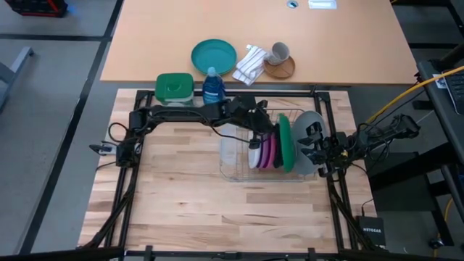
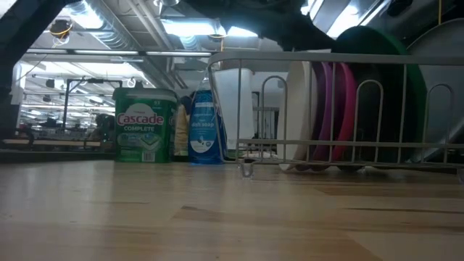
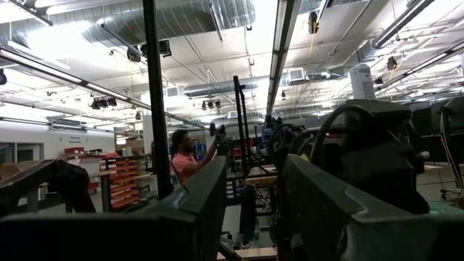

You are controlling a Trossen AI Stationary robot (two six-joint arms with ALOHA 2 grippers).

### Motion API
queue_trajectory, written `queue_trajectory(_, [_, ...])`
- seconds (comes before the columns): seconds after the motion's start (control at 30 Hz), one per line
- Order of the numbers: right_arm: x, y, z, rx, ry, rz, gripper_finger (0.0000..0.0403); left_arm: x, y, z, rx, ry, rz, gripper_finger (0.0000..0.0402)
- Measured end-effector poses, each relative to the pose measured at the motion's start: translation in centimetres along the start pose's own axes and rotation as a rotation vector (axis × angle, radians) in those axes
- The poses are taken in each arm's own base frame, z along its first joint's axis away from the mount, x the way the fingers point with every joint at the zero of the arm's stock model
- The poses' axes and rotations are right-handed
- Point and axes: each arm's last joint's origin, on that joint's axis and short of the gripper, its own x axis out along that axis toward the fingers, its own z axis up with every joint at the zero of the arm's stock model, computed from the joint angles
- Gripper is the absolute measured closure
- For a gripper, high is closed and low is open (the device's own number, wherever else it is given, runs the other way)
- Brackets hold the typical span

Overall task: Sort dishes
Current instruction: Adjust the green plate on the dish rack, then return to Home Position

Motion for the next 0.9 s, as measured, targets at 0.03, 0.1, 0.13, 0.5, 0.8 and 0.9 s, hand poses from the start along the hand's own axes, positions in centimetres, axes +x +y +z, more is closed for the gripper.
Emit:
queue_trajectory(0.03, [0.0,0.0,0.0,0.0,0.001,0.0,0.0255,0.5,-0.1,0.0,0.003,-0.01,-0.007,0.04])
queue_trajectory(0.1, [0.0,0.0,-0.1,-0.003,0.011,0.0,0.0255,1.1,0.0,0.0,0.007,-0.022,-0.009,0.04])
queue_trajectory(0.13, [0.0,0.0,-0.1,-0.004,0.013,0.0,0.0255,1.6,-0.1,0.0,0.009,-0.023,-0.014,0.04])
queue_trajectory(0.5, [0.0,0.0,-0.5,-0.011,0.046,0.002,0.0255,3.5,-0.2,0.6,0.048,-0.054,-0.017,0.04])
queue_trajectory(0.8, [0.0,0.0,-0.4,-0.01,0.041,0.003,0.0255,3.1,0.0,0.9,0.035,-0.055,-0.011,0.04])
queue_trajectory(0.9, [0.0,0.0,-0.4,-0.009,0.042,0.003,0.0255,3.1,0.0,0.7,0.034,-0.037,-0.017,0.04])
